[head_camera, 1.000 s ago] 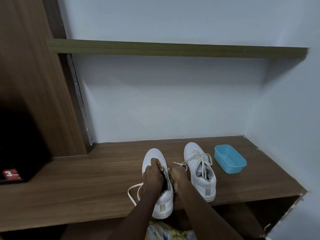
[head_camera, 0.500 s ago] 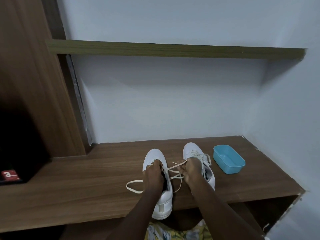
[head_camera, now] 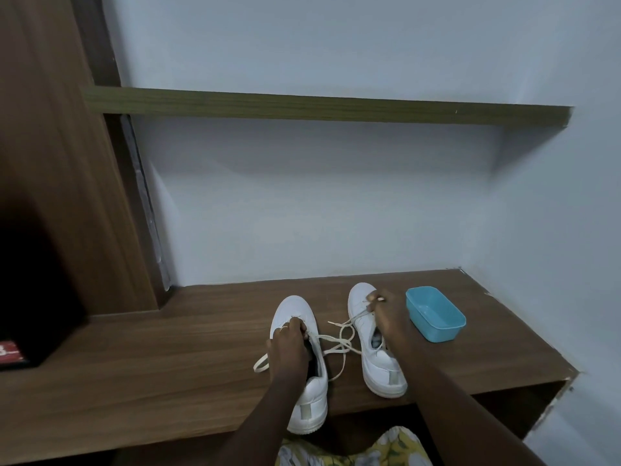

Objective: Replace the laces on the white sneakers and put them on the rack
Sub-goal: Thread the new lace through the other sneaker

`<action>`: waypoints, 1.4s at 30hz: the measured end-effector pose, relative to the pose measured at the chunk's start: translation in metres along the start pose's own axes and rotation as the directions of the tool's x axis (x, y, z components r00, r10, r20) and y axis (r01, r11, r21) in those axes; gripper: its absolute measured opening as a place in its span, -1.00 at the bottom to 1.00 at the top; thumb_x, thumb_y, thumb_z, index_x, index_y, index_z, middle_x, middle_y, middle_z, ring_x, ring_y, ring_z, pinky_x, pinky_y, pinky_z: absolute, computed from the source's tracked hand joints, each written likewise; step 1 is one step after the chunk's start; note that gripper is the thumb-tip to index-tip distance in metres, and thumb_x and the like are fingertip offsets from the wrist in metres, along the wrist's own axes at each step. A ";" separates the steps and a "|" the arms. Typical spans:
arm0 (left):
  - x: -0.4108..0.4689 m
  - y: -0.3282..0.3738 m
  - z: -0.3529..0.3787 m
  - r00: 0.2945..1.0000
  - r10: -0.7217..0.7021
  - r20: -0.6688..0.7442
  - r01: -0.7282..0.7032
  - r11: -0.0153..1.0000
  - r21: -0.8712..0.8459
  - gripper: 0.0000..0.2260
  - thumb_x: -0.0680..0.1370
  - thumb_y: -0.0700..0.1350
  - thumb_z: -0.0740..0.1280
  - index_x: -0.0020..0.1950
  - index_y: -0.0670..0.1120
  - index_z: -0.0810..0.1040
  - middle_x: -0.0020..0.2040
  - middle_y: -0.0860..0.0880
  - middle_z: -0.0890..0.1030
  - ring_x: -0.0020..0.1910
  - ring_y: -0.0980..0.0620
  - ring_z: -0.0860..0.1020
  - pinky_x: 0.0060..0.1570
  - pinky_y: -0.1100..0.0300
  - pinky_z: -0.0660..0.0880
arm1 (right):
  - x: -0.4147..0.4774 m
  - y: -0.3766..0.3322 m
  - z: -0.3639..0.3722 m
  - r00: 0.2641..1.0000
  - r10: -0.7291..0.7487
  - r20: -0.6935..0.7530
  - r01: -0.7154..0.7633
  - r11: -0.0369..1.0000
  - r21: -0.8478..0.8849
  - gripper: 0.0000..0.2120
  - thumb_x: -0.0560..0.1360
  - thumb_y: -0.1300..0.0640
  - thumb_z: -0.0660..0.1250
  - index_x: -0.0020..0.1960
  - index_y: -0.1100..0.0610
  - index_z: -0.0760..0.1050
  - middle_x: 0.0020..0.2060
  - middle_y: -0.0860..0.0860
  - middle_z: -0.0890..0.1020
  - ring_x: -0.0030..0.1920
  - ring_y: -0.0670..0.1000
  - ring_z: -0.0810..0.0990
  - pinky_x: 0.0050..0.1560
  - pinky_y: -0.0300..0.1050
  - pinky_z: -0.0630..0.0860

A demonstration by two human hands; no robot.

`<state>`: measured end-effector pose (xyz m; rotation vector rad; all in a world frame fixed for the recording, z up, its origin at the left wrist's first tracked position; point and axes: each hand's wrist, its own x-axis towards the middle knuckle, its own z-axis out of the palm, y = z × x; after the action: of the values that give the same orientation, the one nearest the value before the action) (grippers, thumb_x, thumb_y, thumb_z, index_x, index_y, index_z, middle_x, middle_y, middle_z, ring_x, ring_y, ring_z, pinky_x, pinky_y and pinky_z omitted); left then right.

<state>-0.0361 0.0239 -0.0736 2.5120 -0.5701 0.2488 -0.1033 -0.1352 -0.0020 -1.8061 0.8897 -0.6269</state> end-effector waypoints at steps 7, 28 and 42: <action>-0.001 0.001 -0.002 0.999 -0.029 0.022 0.030 0.997 -0.070 -0.77 0.47 -0.26 0.23 0.06 0.00 0.38 -0.07 0.06 0.58 -0.01 -0.01 0.51 -0.04 0.14 0.32 | -0.036 0.006 0.049 0.856 -0.066 0.513 0.260 0.912 -0.318 -0.81 0.49 0.18 0.34 0.07 0.18 0.63 -0.03 0.03 0.66 0.00 0.01 0.60 -0.11 -0.27 0.41; -0.003 0.005 -0.011 0.998 -0.030 0.054 0.029 0.999 0.023 -0.78 0.53 -0.20 0.21 0.14 0.01 0.40 0.07 0.07 0.58 0.10 -0.01 0.51 0.06 0.12 0.35 | -0.014 0.006 -0.005 0.974 -0.130 -0.185 -0.061 0.638 -0.768 -0.73 0.60 0.09 0.13 0.15 0.17 0.53 0.06 0.06 0.59 0.12 0.04 0.53 0.04 -0.17 0.45; -0.005 0.005 -0.012 0.996 -0.061 0.059 0.063 0.997 -0.041 -0.80 0.55 -0.20 0.16 0.12 0.04 0.40 0.05 0.07 0.58 0.10 0.01 0.50 0.06 0.12 0.30 | -0.047 0.011 0.065 0.946 -0.051 0.322 0.163 0.929 -0.331 -0.75 0.48 0.31 0.22 0.01 0.19 0.65 -0.10 0.03 0.66 -0.04 0.01 0.59 -0.11 -0.28 0.37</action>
<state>-0.0432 0.0282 -0.0627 2.4976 -0.5139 0.1405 -0.0864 -0.0646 -0.0383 -2.2168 0.7234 -0.2446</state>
